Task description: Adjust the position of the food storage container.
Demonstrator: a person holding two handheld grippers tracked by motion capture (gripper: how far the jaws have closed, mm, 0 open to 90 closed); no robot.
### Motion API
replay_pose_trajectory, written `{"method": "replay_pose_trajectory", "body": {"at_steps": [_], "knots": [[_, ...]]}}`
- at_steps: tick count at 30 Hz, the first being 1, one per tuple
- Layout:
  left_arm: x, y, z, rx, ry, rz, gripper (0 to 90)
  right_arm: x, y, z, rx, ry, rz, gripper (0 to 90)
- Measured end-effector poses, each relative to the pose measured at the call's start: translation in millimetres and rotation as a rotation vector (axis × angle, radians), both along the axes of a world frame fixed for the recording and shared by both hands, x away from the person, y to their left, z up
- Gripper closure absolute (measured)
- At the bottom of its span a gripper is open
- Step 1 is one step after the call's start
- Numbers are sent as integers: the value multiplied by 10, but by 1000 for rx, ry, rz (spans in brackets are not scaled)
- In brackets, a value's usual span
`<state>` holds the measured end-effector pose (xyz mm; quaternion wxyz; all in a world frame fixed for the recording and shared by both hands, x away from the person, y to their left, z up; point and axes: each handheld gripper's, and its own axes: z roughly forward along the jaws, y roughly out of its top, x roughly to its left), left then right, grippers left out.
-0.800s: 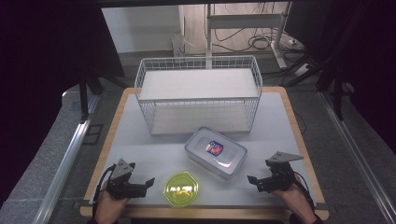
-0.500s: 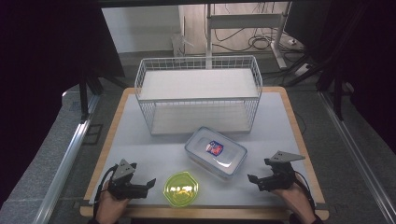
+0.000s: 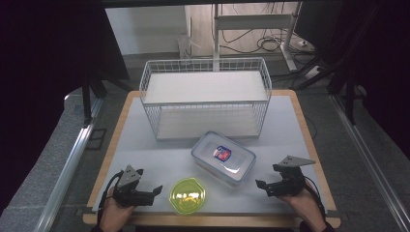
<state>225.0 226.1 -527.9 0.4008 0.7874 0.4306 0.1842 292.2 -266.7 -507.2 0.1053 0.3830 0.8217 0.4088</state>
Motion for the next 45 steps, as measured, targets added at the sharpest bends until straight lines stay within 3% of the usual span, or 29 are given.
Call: {"method": "replay_pose_trajectory", "body": {"at_steps": [3, 4, 9, 12, 14, 15, 17, 18, 22, 23, 25, 28, 32, 36, 40, 45], "knots": [[1, 3, 11, -6, 5, 6, 41, -7, 9, 12, 4, 2, 1, 28], [-3, 21, 41, -50, 0, 0, 42, -9, 22, 7, 0, 7, 8, 28], [-36, 7, 132, -56, -31, -6, 127, -10, 39, -4, -19, 18, 11, 42], [-68, -44, 225, -60, -46, -38, 334, -6, 23, 7, -16, 13, 4, 60], [-78, -66, 256, -52, -53, -29, 441, -6, 22, 7, -12, 12, 2, 62], [-88, -91, 301, -52, -52, -28, 441, -5, 20, 7, -11, 12, 1, 64], [-109, -127, 372, -77, -58, -44, 552, -4, 21, 5, -10, 16, 0, 67], [-137, -190, 450, -108, -65, -85, 648, -3, 23, 2, -14, 17, 1, 69], [-201, -405, 551, -158, -43, -194, 800, -1, 24, 3, -17, 13, 3, 75], [-201, -405, 551, -158, -43, -194, 836, -2, 25, 4, -19, 12, 4, 76], [-231, -541, 565, -175, -25, -246, 890, -2, 20, 9, -22, 8, 8, 79], [-287, -788, 550, -160, -2, -328, 899, -2, 18, 9, -20, 7, 5, 80], [-340, -1018, 505, -133, 20, -383, 899, 1, 15, 3, -21, 12, 4, 84], [-378, -1147, 452, -111, 41, -403, 899, 2, 15, -4, -26, 14, 6, 91], [-436, -1279, 388, -53, 59, -418, 898, 6, 13, -12, -31, 16, 9, 94], [-450, -1293, 357, -61, 80, -420, 899, 8, 10, -17, -33, 20, 9, 98]]}}
